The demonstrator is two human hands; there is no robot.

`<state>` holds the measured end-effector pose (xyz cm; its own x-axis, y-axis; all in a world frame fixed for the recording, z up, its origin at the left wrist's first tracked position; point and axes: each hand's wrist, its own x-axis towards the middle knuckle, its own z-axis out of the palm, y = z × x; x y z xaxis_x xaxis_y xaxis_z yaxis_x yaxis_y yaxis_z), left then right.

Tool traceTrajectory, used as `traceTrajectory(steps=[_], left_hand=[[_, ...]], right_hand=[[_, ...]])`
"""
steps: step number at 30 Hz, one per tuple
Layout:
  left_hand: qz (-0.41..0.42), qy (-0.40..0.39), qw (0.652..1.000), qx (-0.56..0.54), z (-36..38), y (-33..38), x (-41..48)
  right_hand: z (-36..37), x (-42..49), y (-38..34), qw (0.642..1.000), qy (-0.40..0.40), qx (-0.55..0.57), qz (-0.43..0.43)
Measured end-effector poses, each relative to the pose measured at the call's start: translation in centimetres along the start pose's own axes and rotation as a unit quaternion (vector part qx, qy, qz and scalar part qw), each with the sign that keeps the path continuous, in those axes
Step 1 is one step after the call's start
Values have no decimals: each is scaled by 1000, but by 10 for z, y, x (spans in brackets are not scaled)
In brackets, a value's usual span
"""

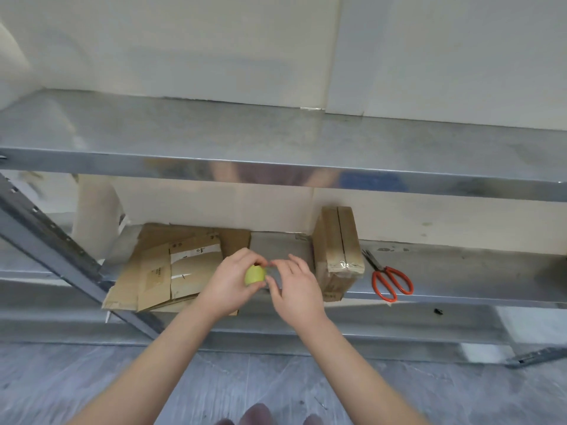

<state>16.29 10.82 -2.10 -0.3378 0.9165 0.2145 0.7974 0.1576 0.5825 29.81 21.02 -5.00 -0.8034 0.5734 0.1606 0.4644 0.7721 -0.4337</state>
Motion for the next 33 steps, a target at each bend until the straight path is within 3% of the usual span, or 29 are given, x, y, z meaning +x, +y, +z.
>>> traceTrajectory(steps=[7,12,17,24,30,33], left_hand=[[20,-63,997,-34,-2,-14,-17],[-20,-144,989,-19,0,-41,-18],[-62,-111,991,35,4,-74,9],[-54,-122,988,75,49,-98,28],[-62,-144,985,78,72,-115,32],[-64,-151,983,82,77,-118,32]], right_hand=[[18,2,-7,993,43,99,46],[23,8,5,993,6,103,54],[36,5,6,997,-8,78,27],[56,31,32,970,-67,101,212],[82,49,47,953,-144,13,266],[93,54,50,955,-142,-27,259]])
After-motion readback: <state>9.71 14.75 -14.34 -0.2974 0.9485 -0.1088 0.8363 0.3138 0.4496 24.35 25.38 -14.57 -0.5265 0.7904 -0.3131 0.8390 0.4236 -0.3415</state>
